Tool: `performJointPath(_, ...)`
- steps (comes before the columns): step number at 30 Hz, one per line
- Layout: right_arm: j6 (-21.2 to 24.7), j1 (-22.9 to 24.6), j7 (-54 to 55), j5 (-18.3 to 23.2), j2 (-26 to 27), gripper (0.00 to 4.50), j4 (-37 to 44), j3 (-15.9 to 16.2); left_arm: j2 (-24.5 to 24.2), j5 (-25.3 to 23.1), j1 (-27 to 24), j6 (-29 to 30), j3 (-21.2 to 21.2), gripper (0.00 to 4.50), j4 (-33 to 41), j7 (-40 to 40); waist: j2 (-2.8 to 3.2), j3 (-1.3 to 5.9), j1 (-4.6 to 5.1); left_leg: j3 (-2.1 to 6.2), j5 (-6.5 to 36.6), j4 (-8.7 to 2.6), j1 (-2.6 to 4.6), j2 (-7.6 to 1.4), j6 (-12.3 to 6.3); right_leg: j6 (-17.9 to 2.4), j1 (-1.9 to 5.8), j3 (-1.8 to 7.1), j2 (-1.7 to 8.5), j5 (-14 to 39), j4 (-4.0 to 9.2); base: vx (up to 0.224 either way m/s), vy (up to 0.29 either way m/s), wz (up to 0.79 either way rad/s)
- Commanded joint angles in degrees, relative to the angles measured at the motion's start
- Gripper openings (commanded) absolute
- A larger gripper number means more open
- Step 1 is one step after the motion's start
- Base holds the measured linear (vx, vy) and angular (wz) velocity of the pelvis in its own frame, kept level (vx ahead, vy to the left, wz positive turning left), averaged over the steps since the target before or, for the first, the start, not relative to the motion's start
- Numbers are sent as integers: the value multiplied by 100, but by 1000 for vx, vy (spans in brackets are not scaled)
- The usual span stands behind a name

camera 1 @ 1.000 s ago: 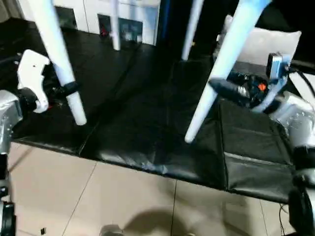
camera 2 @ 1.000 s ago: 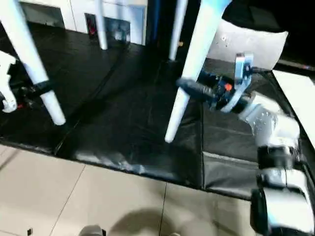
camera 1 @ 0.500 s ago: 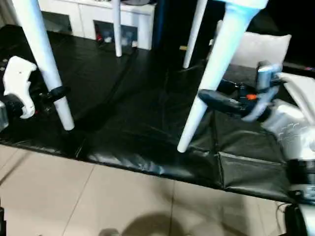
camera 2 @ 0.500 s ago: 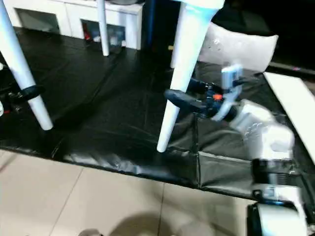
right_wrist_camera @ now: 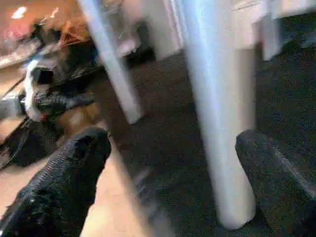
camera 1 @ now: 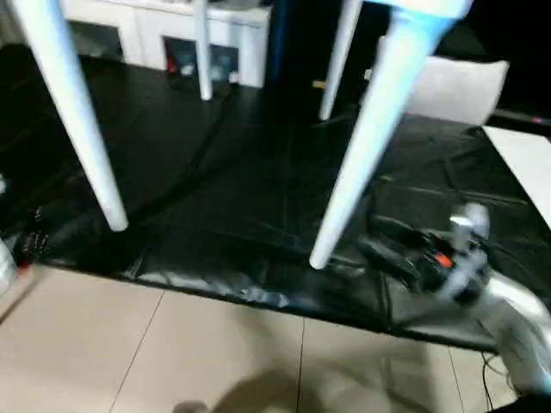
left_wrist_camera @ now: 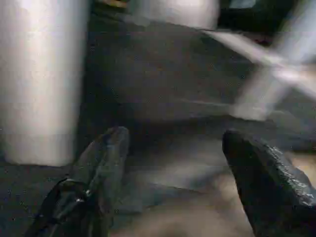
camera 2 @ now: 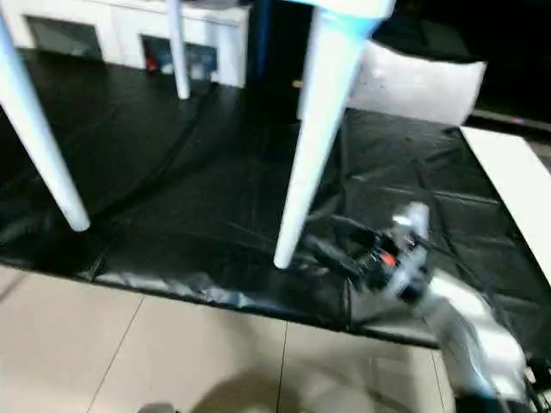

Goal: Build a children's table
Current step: Flip table

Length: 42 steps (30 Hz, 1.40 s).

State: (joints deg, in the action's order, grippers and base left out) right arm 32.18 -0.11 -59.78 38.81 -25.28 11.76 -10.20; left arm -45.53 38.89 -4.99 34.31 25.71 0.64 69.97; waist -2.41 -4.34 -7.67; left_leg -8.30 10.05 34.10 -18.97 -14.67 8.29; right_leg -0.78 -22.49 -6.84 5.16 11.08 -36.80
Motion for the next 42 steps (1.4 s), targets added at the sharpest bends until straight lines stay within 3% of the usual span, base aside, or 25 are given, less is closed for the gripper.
performJointPath(1,347,172,-225,133,-297,450,545,337,79,715,-332,550,-376,364,1120,-50,249,77,64,-79,3153,-469,115,164,-22,-407,20,209,199,3646,869,0,0,0)
performJointPath(2,450,255,-286,134,-384,450,667,459,113,803,-509,622,-550,364,1486,-183,225,130,77,-78,3184,-442,151,170,-27,-359,55,193,203,3670,889,0,0,0)
performJointPath(4,367,316,-383,-167,-444,450,693,842,277,762,-737,633,-1077,364,2033,-443,276,-49,207,-10,4033,-465,371,153,-49,86,2,-192,34,4146,1224,-67,21,-1)
performJointPath(5,329,312,-390,-255,-447,450,669,922,296,675,-763,588,-1185,364,2082,-453,317,-57,232,28,4249,-498,379,111,-71,142,67,-299,-7,3997,1233,-57,29,-1)
performJointPath(6,87,231,-446,-810,-463,450,445,1462,487,81,-799,414,-1749,364,2170,-622,506,-60,222,74,4702,-818,156,-98,-121,45,376,-354,-82,3225,878,-104,-1,1)
performJointPath(7,45,210,-454,-910,-466,450,397,1565,530,-43,-792,395,-1834,364,2157,-664,581,-67,-107,-47,5397,-1288,-587,-329,23,-282,847,-2,1,1448,-399,-104,-1,1)
performJointPath(8,-216,105,-466,-1358,-454,450,120,2019,655,-567,-788,216,-2225,364,2067,-736,509,-58,-241,-181,5281,-1293,-516,-314,-98,-195,728,171,-61,1296,-552,-78,-81,1)
performJointPath(9,-339,58,-458,-1535,-446,450,-6,2207,686,-759,-797,137,-2382,364,2030,-746,83,44,-79,-140,3890,-712,-33,-76,-120,396,430,790,142,3637,-192,-60,-107,-6)
performJointPath(10,-432,54,-486,-1626,-372,450,-177,2371,808,-983,-775,110,-2527,364,1872,-943,-54,-79,-31,-164,1582,472,397,329,-74,472,-394,770,704,7244,1270,-60,-107,-6)
performJointPath(11,-463,57,-489,-1653,-335,450,-275,2492,873,-1082,-769,140,-2632,364,1796,-1164,-140,5,62,-32,888,349,75,321,-144,387,-75,873,744,6978,1078,-12,-37,-21)
performJointPath(12,-666,-2,-418,-1889,-166,450,-670,2771,1022,-1312,-738,-37,-2917,364,1487,-1309,-32,-2,-35,16,826,-116,-97,240,-69,150,130,706,563,5800,870,0,0,0)
performJointPath(13,-686,-7,-412,-1910,-148,450,-710,2797,1044,-1328,-732,-44,-2937,364,1448,-1348,55,58,20,21,1323,-308,-65,286,-22,13,135,621,315,4799,710,0,0,0)
performJointPath(15,-1198,-96,-189,-2410,207,450,-1515,3264,1412,-1684,-651,-261,-3356,364,615,-1856,35,78,66,-14,1502,-382,-38,267,-72,-205,146,612,218,3963,671,0,0,0)
performJointPath(16,-1403,-117,-69,-2599,323,450,-1784,3394,1500,-1830,-642,-375,-3509,364,329,-1916,140,109,138,-1,1455,-509,-63,206,-84,-543,226,566,164,2824,638,0,0,0)
performJointPath(17,-1514,-109,61,-2728,451,450,-2024,3493,1618,-1984,-644,-442,-3609,364,31,-2129,159,100,177,7,1553,-535,-77,193,-69,-581,242,551,146,2676,628,0,0,0)
performJointPath(18,-1623,-95,250,-2859,641,450,-2347,3596,1819,-2201,-580,-662,-3672,364,-499,-2425,57,68,246,19,1822,-575,-114,189,-87,-549,267,523,133,2759,649,-17,60,-9)
performJointPath(20,-1724,-49,579,-3001,893,450,-2772,3655,2142,-2440,-477,-910,-3609,364,-1235,-2917,73,86,329,47,2170,-582,-97,189,-18,-458,253,518,189,3096,728,-8,57,-8)
performJointPath(22,-1882,1,1226,-3176,1292,450,-3544,3622,2565,-2790,-288,-1408,-3532,364,-2335,-3601,-21,89,420,41,1953,-599,-158,191,-55,-497,251,532,198,2796,752,0,0,0)
performJointPath(24,-2077,-15,1732,-3284,1533,450,-4124,3524,2727,-2978,-209,-1726,-3584,364,-2779,-3835,-6,73,442,54,1985,-626,-133,155,-48,-576,217,560,234,2610,729,0,0,0)
performJointPath(26,-2024,-185,2848,-3194,1990,450,-5239,3013,3031,-2925,-4,-1575,-3323,364,-3421,-4564,-23,67,501,68,2171,-648,-174,150,32,-719,222,560,228,2370,671,0,0,0)
performJointPath(27,-2336,-297,3692,-3266,2145,450,-5996,2788,3119,-2955,139,-1586,-3205,364,-3835,-5078,-79,27,508,63,2273,-658,-161,147,35,-761,193,554,218,2299,689,0,0,0)
performJointPath(28,-2422,-313,3843,-3295,2161,450,-6124,2762,3128,-2962,160,-1600,-3190,364,-3902,-5159,-54,43,499,48,2342,-625,-116,156,49,-772,163,579,238,2325,693,0,0,0)
performJointPath(35,-1979,-530,5091,-3330,2392,450,-7468,2433,3429,-2969,92,-1995,-2899,364,-4746,-5282,-104,42,502,-37,1547,-583,-187,169,-154,-802,240,627,209,1141,594,61,3,-5)
performJointPath(39,-2059,-591,5158,-3452,2484,450,-7854,2372,3362,-3553,-21,-2076,-3514,364,-5045,-5421,-89,71,517,-79,712,-520,-184,158,-412,-1036,294,619,185,-333,469,69,-7,-2)
performJointPath(42,-2060,-631,5078,-3425,2561,450,-8081,2273,3423,-3543,48,-2086,-3436,364,-5349,-5463,-97,94,537,-94,570,-505,-174,158,-561,-1163,333,619,207,-497,449,20,1,0)
